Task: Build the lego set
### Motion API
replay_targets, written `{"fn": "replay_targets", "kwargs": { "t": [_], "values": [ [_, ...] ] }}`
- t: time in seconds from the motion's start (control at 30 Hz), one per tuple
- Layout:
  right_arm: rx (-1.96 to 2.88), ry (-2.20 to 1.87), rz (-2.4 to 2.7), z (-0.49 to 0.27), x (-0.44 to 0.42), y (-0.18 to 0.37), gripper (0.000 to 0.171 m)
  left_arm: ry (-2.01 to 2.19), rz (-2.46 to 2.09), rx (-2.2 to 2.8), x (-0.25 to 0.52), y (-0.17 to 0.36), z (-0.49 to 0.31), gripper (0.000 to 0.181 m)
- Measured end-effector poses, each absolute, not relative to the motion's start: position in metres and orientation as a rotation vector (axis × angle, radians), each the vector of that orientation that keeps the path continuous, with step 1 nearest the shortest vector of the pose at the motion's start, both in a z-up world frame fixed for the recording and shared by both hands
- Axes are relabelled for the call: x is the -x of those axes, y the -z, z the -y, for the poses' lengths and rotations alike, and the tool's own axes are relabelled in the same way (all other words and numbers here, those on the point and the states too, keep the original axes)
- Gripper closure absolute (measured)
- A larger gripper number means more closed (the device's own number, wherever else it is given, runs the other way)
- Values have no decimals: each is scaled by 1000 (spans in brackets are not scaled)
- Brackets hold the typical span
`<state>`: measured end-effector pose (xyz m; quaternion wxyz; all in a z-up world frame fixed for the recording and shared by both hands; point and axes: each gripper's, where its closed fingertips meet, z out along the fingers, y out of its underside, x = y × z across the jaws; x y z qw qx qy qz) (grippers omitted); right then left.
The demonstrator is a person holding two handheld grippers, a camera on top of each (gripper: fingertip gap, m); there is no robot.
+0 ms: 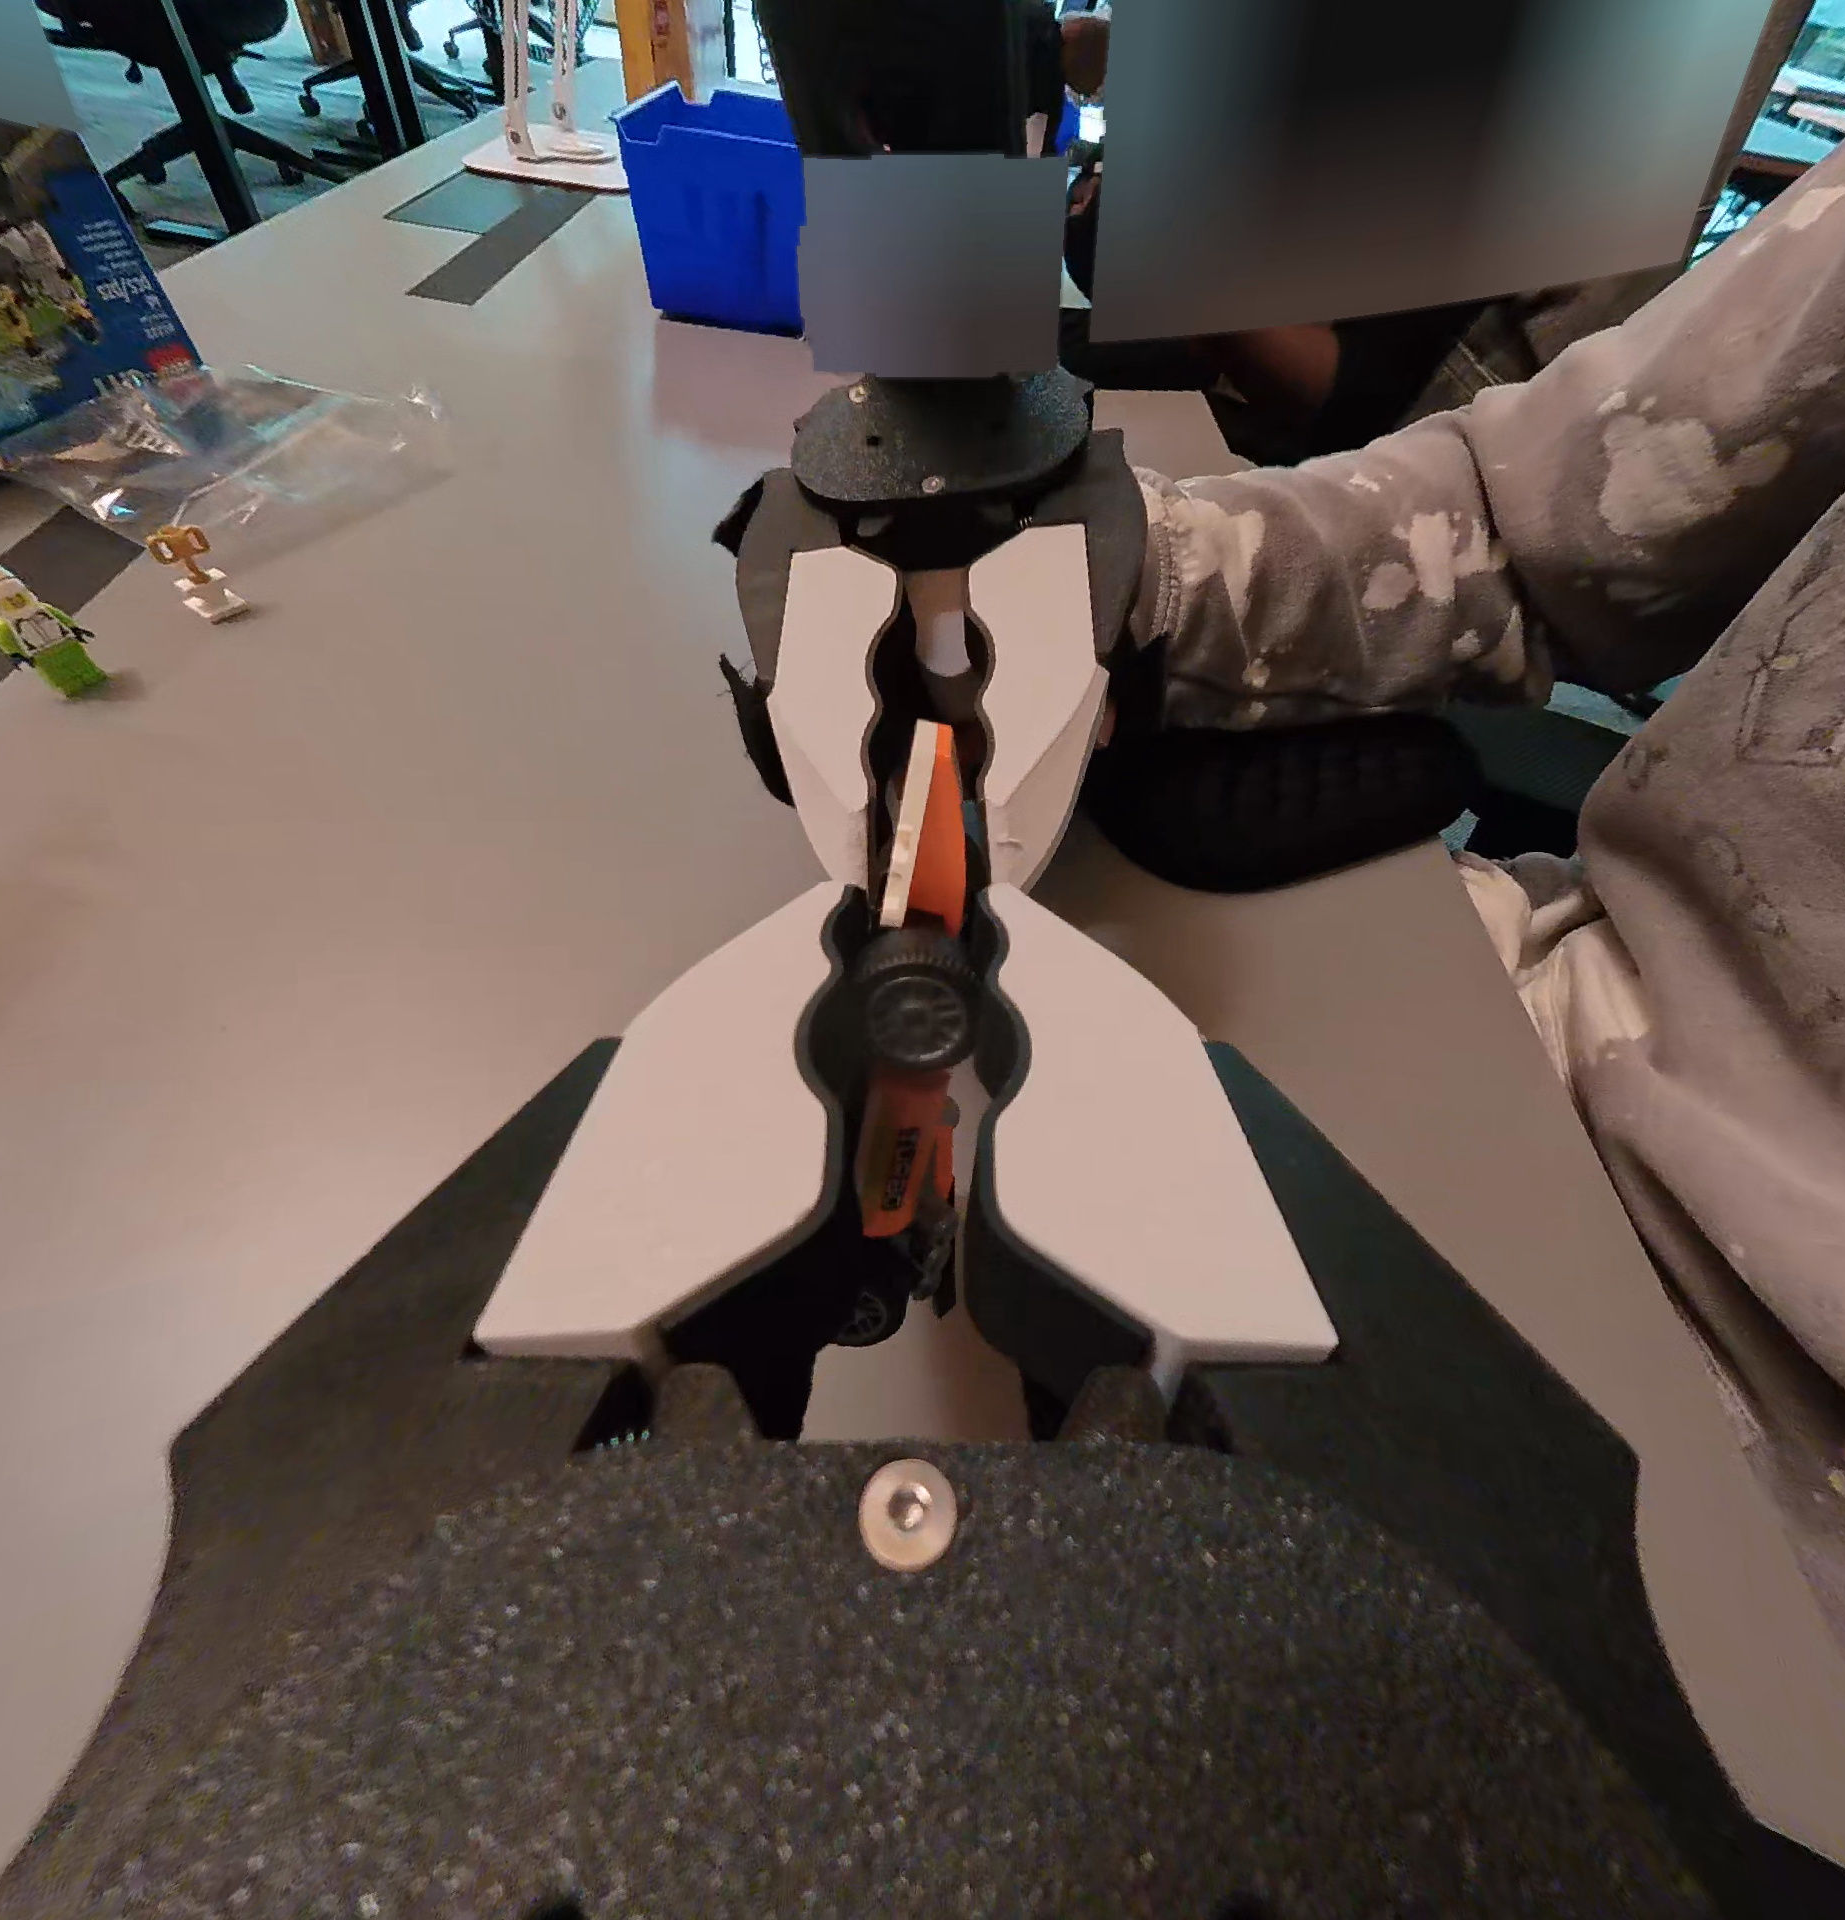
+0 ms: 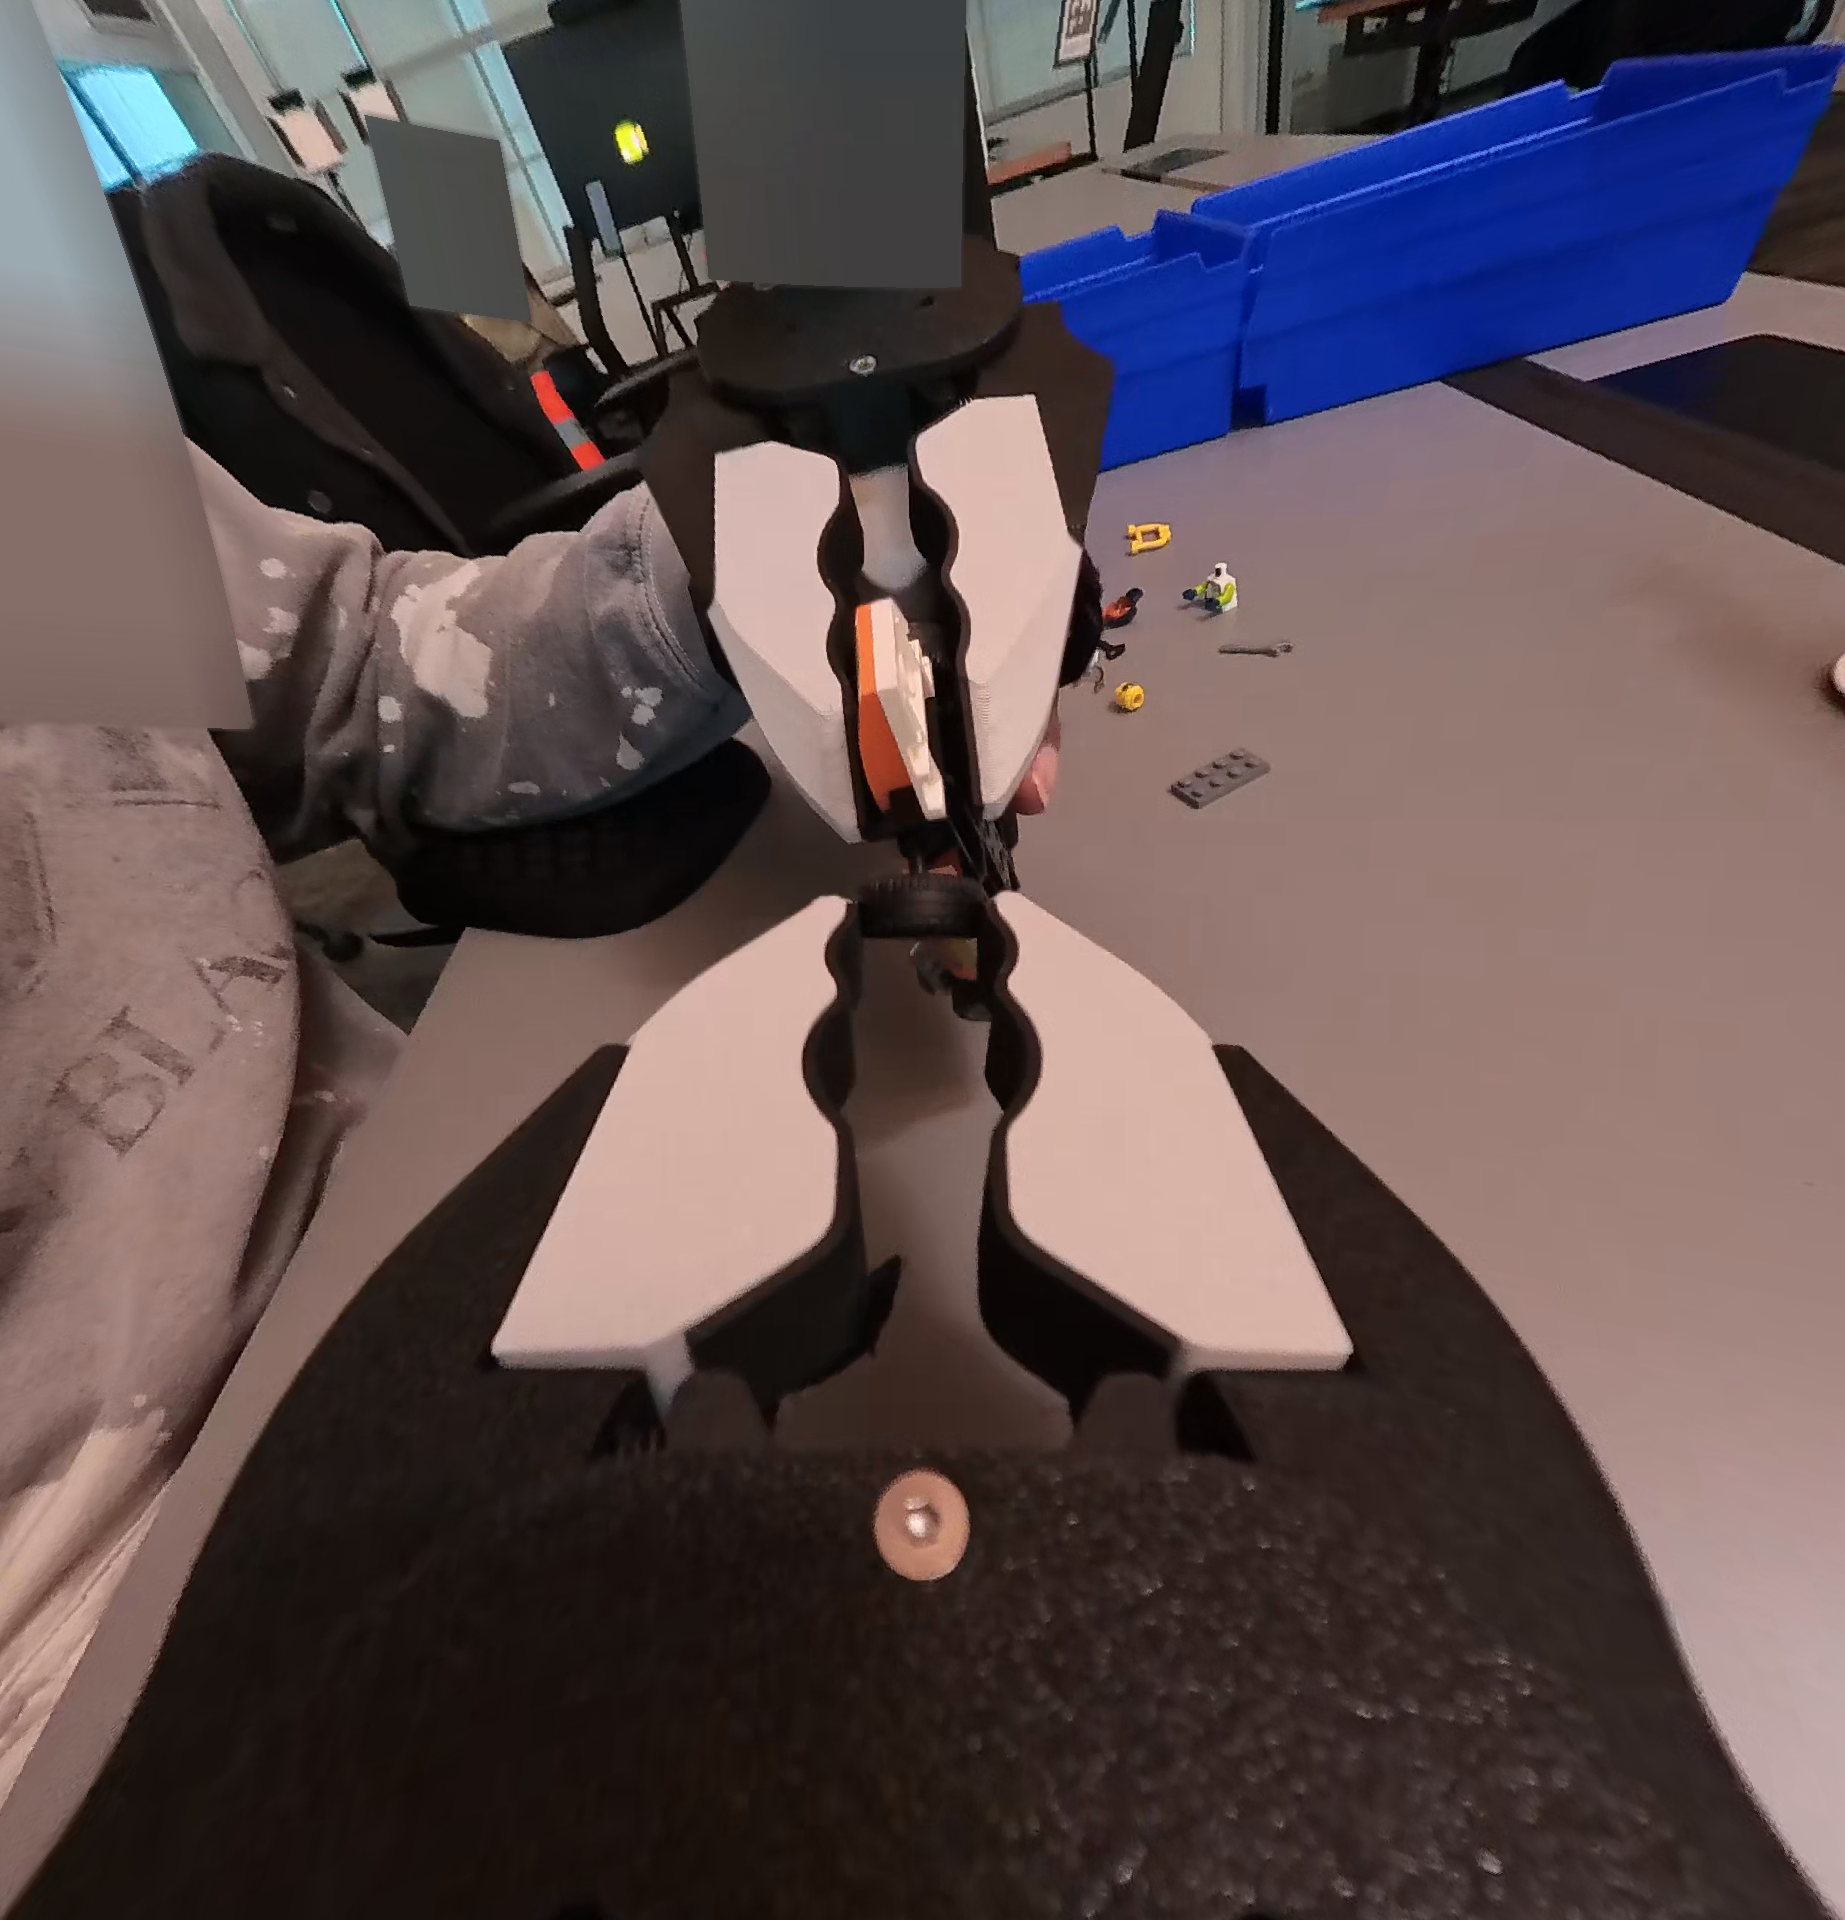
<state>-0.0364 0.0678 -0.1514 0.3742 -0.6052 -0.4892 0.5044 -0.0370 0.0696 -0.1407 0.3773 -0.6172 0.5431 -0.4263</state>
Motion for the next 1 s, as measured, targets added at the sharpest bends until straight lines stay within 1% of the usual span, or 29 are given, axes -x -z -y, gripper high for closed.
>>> {"fn": "replay_targets", "kwargs": {
  "t": [0.37, 0.53, 0.57, 0.63, 0.7, 0.9, 1.0],
  "values": [
    [1620, -1135, 1424, -60, 39, 181, 150, 912, -1583, 1691, 40, 171, -60, 162],
    [1631, -1156, 1452, -51, 46, 193, 150, 982, -1559, 1636, 28, 166, -55, 162],
    [1608, -1203, 1408, -51, 48, 187, 150, 986, -1543, 1627, 30, 164, -58, 162],
    [1526, -1376, 1254, -57, 46, 156, 150, 1086, -1424, 1545, 35, 136, -62, 162],
    [1463, -1393, 1176, -63, 45, 139, 150, 1120, -1343, 1482, 38, 120, -67, 162],
    [1363, -1522, 983, -64, 41, 111, 150, 1350, -1139, 1374, 37, 96, -72, 161],
    [1385, -1481, 1035, -61, 43, 117, 150, 1323, -1180, 1381, 36, 99, -69, 161]
  ]
}}
